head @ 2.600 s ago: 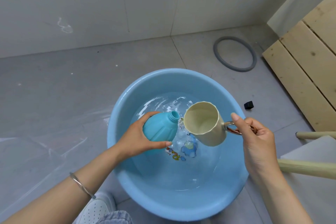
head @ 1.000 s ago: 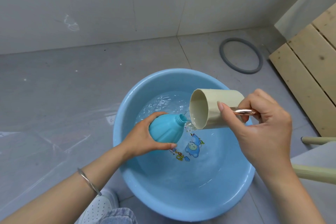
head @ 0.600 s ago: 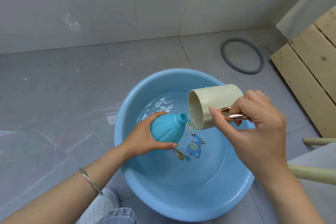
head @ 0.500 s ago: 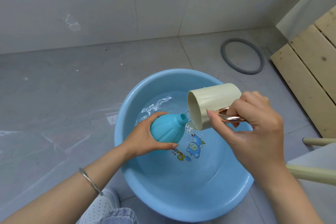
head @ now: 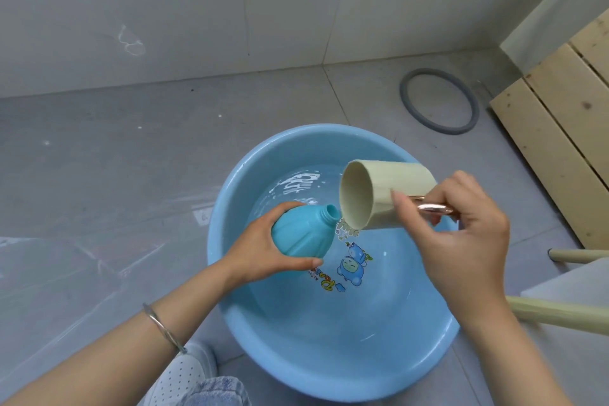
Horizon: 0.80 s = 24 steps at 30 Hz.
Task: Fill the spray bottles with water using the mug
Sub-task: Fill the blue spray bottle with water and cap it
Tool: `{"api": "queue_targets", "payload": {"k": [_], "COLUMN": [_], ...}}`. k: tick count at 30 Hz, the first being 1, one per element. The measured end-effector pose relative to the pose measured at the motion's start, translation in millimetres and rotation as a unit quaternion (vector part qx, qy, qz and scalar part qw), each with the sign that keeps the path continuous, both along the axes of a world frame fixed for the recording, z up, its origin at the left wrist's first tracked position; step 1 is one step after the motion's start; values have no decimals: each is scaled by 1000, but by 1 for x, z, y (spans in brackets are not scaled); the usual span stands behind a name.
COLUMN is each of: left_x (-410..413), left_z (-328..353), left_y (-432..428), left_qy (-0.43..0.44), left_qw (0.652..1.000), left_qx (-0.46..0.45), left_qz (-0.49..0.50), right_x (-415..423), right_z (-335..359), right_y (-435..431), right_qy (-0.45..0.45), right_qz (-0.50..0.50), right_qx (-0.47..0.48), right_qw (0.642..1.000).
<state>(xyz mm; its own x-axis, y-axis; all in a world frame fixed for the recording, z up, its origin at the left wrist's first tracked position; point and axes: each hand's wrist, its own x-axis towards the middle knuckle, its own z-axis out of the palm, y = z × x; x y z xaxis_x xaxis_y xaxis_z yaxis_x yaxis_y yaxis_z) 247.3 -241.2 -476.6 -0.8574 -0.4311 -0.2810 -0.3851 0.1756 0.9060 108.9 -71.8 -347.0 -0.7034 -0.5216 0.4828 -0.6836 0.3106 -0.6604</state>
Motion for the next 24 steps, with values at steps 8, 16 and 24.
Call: {"api": "queue_targets", "payload": {"k": [8, 16, 24], "left_x": [-1, 0, 0], "left_z": [-1, -1, -2], "left_y": [0, 0, 0], "left_qy": [2, -2, 2], "left_qw": [1000, 1000, 1000], "left_qx": [10, 11, 9], "left_qz": [6, 5, 9], "right_x": [-33, -33, -33], "right_z": [-80, -113, -120], "right_y": [31, 37, 34], "right_qy": [-145, -160, -179], "right_qz": [-121, -112, -111], "right_qx": [97, 141, 162], "right_qw": [977, 971, 964]}}
